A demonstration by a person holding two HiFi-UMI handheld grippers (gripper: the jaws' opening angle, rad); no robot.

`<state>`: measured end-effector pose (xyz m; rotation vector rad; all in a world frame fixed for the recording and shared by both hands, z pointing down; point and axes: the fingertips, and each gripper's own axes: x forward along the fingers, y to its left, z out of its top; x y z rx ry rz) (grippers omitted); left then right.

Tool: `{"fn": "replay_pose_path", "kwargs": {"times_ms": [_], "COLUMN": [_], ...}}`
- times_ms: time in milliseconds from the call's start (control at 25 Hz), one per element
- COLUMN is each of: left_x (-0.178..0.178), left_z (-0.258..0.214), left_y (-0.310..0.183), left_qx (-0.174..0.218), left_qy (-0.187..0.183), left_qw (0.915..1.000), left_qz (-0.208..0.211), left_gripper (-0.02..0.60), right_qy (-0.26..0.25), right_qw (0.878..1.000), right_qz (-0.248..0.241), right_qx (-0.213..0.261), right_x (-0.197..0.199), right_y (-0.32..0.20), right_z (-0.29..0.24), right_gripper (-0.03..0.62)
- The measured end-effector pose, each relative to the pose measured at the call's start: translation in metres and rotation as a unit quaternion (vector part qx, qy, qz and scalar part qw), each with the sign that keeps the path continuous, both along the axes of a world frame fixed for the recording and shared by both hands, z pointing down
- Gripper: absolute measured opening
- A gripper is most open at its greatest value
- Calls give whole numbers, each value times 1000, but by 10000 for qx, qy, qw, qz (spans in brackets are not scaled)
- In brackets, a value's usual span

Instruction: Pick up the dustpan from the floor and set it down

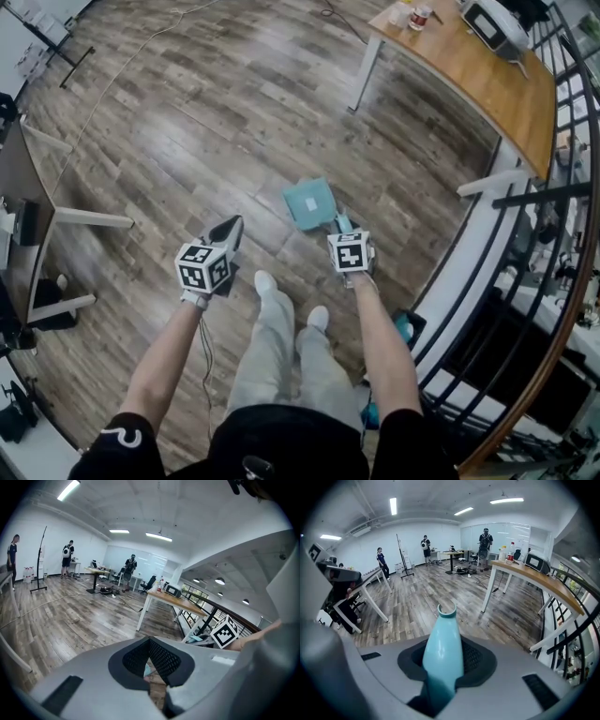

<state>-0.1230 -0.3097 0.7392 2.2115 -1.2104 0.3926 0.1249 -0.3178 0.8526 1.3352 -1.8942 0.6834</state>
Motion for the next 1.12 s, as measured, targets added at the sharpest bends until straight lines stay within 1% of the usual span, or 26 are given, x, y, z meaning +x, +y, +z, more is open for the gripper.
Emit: {"fn": "replay_pose_path", "kwargs": {"times_ms": [200,480,720,960,1120], "left_x": [-3,-6,-6,-1,6], "left_z": [29,57,76,86,88], "left_y": [-2,1,4,6,9], "left_qx": [-175,-366,-481,-579,-626], "left_qy": [30,67,54,74,93], "left_qw": [9998,9992,9987,9982,9979], "left_qz": [-61,-110,-135,-145,-132], "left_gripper": [-3,-3,-3,-3,-3], "right_qy": [48,124,88,45,-12], "right_qw": [10000,9998,9993,9992,9981], "right_qz": [1,22,-2,-132,-115], "right_qx": [-71,-147,-356,-386,-602], "right_x": [-3,-3,-4,-10,-16], "right_y": [1,3,13,24,28], "right_z": [36,76,106,117,121], "right_gripper": [89,89,89,94,103]}}
